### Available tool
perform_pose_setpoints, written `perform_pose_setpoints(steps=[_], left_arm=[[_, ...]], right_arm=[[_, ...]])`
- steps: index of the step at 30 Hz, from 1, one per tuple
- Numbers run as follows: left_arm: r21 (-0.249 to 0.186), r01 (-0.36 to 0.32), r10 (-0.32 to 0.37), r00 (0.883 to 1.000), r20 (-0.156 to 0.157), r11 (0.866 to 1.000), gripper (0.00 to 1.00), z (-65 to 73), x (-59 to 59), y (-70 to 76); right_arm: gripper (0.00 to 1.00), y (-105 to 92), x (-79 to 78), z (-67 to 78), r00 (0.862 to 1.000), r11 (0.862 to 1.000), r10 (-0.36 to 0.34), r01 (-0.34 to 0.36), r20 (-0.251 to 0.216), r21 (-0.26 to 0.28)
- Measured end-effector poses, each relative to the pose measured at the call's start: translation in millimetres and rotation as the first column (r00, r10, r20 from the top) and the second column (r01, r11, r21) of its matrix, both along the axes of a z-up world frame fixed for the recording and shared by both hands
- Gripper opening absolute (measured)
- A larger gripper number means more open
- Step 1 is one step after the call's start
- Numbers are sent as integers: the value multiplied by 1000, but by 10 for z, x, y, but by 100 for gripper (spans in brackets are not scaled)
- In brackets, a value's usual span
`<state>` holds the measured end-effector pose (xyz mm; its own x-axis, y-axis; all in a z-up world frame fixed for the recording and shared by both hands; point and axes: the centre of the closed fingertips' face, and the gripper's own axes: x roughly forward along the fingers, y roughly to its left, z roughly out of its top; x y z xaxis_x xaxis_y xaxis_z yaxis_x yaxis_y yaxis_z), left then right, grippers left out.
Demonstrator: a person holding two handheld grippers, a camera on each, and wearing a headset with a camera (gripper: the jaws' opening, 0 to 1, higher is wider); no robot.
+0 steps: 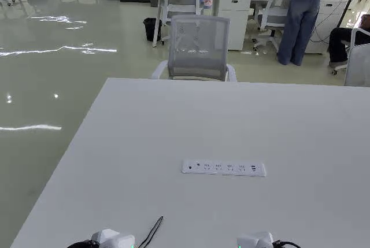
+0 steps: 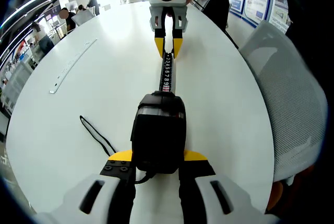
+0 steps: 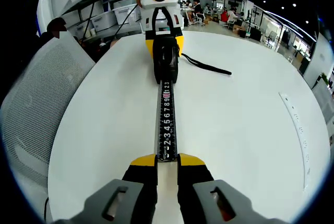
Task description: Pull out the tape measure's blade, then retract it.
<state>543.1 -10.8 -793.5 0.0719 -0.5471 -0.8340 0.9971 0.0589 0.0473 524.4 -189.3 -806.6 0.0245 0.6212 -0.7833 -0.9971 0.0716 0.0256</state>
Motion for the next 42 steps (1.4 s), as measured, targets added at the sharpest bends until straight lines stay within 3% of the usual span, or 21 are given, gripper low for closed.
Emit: perform_pose_setpoints(steps=[42], left_arm=[[-3, 3, -3, 1000, 0, 1000, 27, -4, -3, -10]], right_arm=[[12, -170, -15, -33, 1000, 1000, -9, 9, 2, -10]])
